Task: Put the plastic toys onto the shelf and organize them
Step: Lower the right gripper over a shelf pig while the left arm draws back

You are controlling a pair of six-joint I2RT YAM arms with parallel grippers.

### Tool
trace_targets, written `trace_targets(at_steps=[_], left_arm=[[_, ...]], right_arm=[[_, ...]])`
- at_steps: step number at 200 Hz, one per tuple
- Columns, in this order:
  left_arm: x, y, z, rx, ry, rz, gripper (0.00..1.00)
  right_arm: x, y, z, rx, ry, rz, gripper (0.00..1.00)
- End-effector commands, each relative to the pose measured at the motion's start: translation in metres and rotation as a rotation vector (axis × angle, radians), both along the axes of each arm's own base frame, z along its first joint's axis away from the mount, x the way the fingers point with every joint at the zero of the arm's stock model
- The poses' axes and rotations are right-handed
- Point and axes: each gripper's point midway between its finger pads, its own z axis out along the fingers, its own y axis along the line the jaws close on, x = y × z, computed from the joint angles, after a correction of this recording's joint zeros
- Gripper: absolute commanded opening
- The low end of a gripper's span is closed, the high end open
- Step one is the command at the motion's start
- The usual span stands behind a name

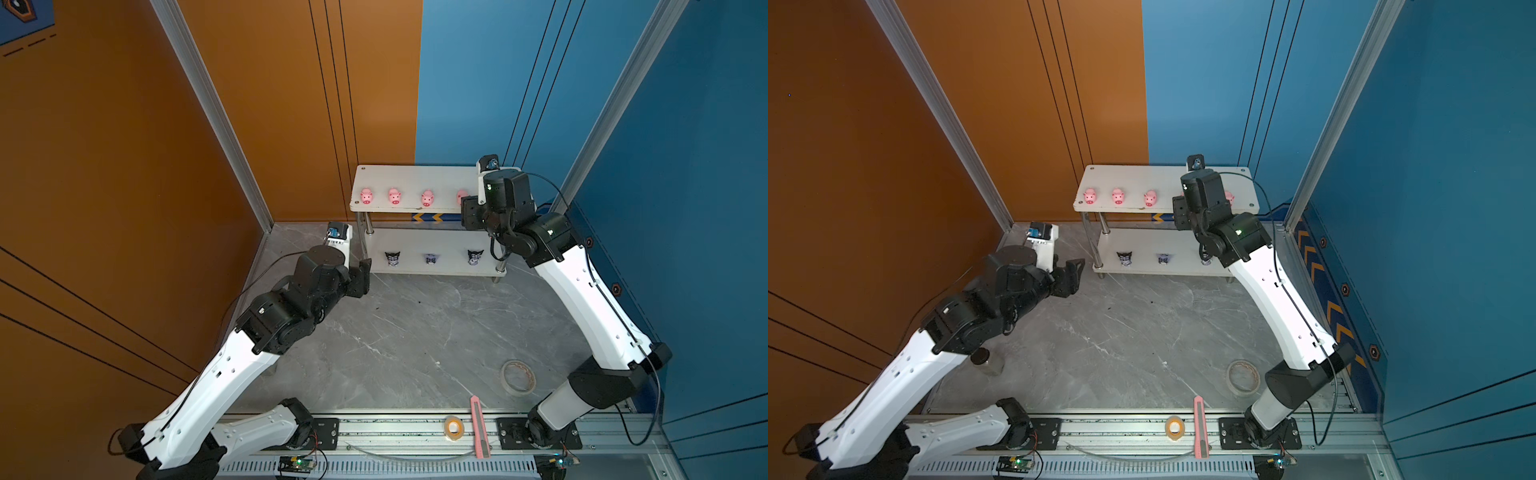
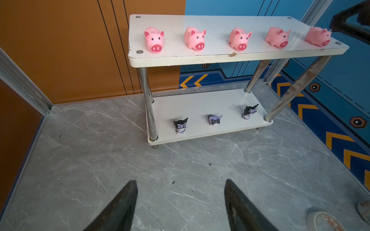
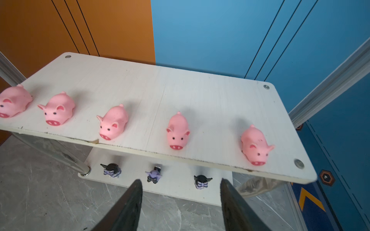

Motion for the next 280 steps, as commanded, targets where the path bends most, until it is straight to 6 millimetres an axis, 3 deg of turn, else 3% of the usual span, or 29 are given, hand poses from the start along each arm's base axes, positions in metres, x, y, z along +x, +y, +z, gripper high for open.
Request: trace_targets(at_steps=[1, 58, 99, 133, 224, 280], left_arm=[[-0.003, 0.009, -0.014, -0.021, -0.002, 0.045, 0.7], [-0.025, 0.034, -0.052, 0.002, 0.07, 0.09, 0.71], [-0.038, 0.058, -0.064, -0.009, 0.086, 0.151, 0.71], [-0.04, 0.067, -0.063, -0.028, 0.079, 0.176, 0.72], [-0.036, 0.068, -0.074, -0.023, 0.121, 0.18, 0.73], [-0.037, 0.072, -0.077, -0.032, 0.129, 0.19, 0.74]], right_arm=[[0.009, 0.007, -0.012, -0.037, 0.07, 0.051, 0.65], [0.049, 0.005, -0.04, -0.07, 0.138, 0.034, 0.65], [0.063, 0.0, -0.053, -0.087, 0.155, 0.015, 0.64], [0.069, -0.001, -0.055, -0.068, 0.156, 0.015, 0.61], [0.071, -0.002, -0.059, -0.038, 0.17, 0.012, 0.4], [0.066, -0.014, -0.049, -0.044, 0.145, -0.034, 0.38]])
